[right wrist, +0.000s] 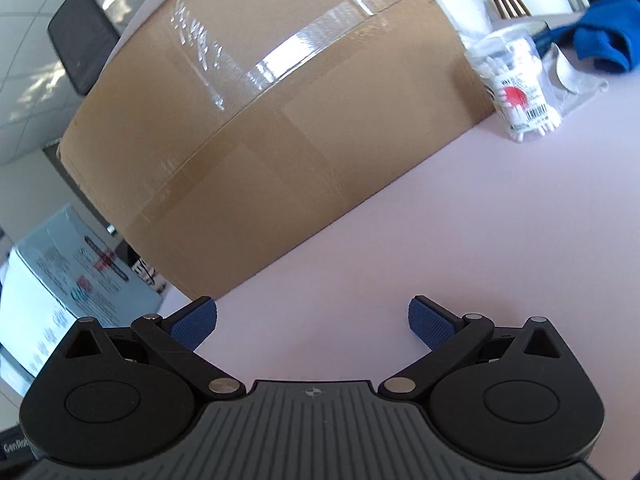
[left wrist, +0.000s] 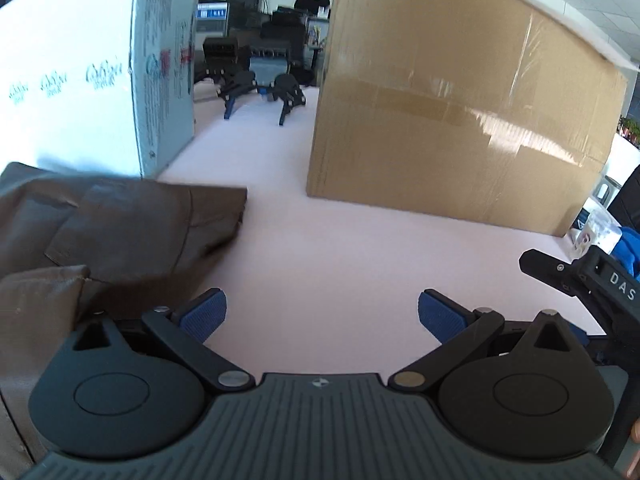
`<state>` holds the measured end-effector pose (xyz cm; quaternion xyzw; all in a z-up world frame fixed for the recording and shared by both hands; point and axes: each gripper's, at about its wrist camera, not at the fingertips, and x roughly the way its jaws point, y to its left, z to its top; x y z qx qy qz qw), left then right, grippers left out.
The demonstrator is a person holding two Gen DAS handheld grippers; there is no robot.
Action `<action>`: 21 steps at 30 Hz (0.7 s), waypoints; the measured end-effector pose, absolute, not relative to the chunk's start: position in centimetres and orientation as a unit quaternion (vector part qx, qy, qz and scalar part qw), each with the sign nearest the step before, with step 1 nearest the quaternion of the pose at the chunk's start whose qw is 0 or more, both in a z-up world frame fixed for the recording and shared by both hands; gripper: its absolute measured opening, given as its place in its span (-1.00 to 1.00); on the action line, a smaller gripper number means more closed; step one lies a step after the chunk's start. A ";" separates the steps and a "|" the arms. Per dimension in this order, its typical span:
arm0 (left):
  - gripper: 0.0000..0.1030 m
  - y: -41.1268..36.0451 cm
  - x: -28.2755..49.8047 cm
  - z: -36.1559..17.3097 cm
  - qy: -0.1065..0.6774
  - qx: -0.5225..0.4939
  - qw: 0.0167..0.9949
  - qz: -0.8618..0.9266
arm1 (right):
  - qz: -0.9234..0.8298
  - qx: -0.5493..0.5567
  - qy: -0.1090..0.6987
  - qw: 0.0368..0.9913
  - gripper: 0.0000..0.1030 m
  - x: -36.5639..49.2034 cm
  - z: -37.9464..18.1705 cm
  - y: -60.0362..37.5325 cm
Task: Fold clothes
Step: 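Move both grippers over the brown jacket and grasp its hem edges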
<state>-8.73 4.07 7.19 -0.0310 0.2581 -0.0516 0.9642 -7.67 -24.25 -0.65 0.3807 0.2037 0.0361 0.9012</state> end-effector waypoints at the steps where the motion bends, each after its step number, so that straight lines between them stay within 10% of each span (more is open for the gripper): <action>1: 1.00 4.2 -10.6 8.4 0.219 -0.009 0.974 -0.052 | 0.051 0.382 0.210 0.898 1.00 -7.7 -0.3 -24.1; 9: 1.00 9.4 -19.8 12.0 0.083 0.035 0.996 -0.005 | 0.139 0.345 0.220 0.902 1.00 -8.0 2.2 -20.7; 21: 1.00 26.7 -21.2 8.2 0.196 -0.024 0.953 0.228 | 0.258 0.219 0.274 0.900 1.00 -7.6 5.1 -11.3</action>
